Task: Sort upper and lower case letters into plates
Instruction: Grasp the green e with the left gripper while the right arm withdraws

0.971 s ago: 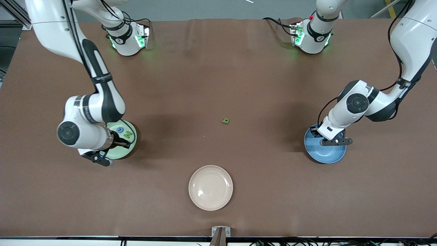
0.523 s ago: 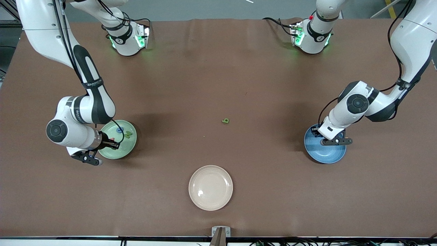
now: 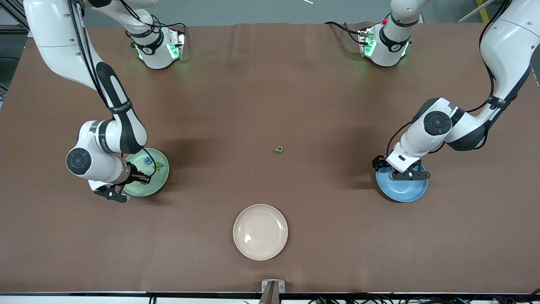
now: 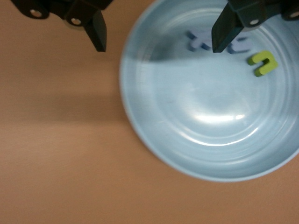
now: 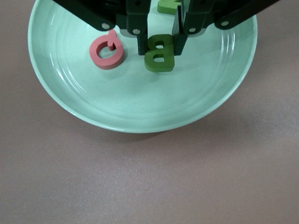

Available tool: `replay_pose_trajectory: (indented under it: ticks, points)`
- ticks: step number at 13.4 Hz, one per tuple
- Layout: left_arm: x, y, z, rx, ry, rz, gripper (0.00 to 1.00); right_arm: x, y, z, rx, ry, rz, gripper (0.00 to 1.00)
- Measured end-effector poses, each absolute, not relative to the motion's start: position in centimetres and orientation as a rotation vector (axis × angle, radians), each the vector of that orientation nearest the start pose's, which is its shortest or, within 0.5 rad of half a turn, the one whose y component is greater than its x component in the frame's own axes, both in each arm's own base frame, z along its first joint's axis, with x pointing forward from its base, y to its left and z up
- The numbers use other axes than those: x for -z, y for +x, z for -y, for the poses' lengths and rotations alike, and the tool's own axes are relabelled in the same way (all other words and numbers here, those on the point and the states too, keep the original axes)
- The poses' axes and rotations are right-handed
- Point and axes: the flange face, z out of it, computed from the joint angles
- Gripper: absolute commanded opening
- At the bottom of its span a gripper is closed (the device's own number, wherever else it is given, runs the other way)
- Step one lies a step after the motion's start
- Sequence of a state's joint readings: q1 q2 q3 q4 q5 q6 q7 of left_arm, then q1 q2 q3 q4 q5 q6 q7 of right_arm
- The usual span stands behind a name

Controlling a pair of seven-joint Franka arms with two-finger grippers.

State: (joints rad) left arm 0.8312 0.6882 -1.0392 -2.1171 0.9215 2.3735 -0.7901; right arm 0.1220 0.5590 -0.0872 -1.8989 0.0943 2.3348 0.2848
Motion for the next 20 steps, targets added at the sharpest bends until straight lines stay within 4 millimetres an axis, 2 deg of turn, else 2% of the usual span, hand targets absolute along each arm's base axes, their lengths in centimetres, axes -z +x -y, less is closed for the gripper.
replay_pose_trajectory:
  ticks: [2,5,6,7,10,13,16,18,20]
  points:
    - [-25.4,55.5,14.5,0.117,-3.119,0.044,0.99,-19.3,61.7,-2.5,-0.198,-3.101,-0.484,0.04]
    - [-28.0,54.4,23.3,0.071,-3.182,0.195,0.99,-19.0,61.5,-2.4,-0.207,-3.102,-0.485,0.17]
    - [-28.3,53.7,26.4,0.051,-3.190,0.241,0.99,-18.9,61.4,-2.4,-0.211,-3.102,-0.485,0.44]
    - [-28.1,52.8,29.3,0.036,-3.185,0.281,0.99,-18.8,61.4,-2.4,-0.215,-3.102,-0.486,0.99]
    - [-25.9,50.4,36.0,0.002,-3.141,0.382,0.99,-18.6,61.3,-2.4,-0.221,-3.102,-0.486,1.00]
    - [-23.8,48.7,41.4,0.027,-3.100,0.447,0.99,-19.4,61.5,-2.5,-0.257,-3.101,-0.483,1.00]
    - [-21.9,48.7,45.1,0.049,-3.076,0.571,0.99,-23.4,62.9,-2.8,-0.324,-3.099,-0.381,1.00]
    - [-20.9,48.8,46.4,0.029,-3.082,0.602,0.99,-26.8,64.1,-2.7,-0.331,-3.104,-0.280,1.00]
    - [-20.3,48.8,47.3,0.010,-3.091,0.601,0.99,-29.5,65.1,-1.6,-0.348,-3.128,-0.213,1.00]
